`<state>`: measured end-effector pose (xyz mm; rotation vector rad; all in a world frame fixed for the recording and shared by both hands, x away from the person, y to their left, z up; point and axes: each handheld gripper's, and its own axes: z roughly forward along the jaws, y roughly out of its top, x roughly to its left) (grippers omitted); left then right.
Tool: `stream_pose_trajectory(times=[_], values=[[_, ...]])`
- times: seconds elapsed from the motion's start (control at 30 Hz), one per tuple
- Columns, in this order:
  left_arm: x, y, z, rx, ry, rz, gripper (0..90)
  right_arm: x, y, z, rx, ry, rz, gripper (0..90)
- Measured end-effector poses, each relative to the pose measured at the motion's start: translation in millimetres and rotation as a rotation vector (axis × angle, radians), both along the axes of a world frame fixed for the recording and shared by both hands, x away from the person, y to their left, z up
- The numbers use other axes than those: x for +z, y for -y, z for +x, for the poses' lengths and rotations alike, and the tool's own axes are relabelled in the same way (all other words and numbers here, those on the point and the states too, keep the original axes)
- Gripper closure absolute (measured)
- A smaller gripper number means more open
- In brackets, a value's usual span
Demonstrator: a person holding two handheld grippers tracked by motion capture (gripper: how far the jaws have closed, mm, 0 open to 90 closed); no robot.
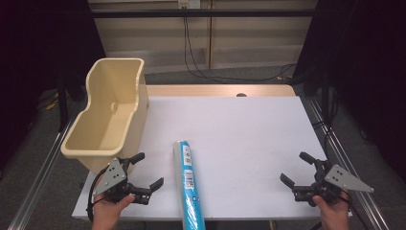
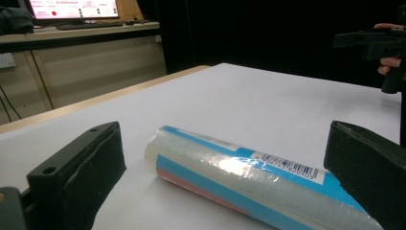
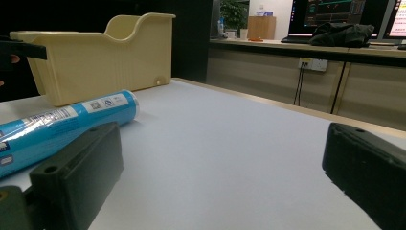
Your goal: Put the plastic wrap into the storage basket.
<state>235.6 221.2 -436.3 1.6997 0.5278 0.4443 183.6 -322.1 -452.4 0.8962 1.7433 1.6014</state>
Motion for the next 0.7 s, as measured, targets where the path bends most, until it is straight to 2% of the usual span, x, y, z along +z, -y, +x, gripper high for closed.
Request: stream_pose_trajectory(times=[0.37,0.57,0.7], values=[[-0.3,8.1,1.0,-0.017,-0.025,0.011,0.0,0.1,-0.9,0.7,-0.001,0.000,0.002,0.0],[0.4,16.0,1.0,-0.043,-0.040,0.036,0.0,-0.1,-0.9,0.8,0.000,0.001,0.004,0.0],[4.8,20.2,0.5,-0.062,-0.042,0.035,0.0,0.5,-1.9,1.2,-0.001,0.004,-0.003,0.0]])
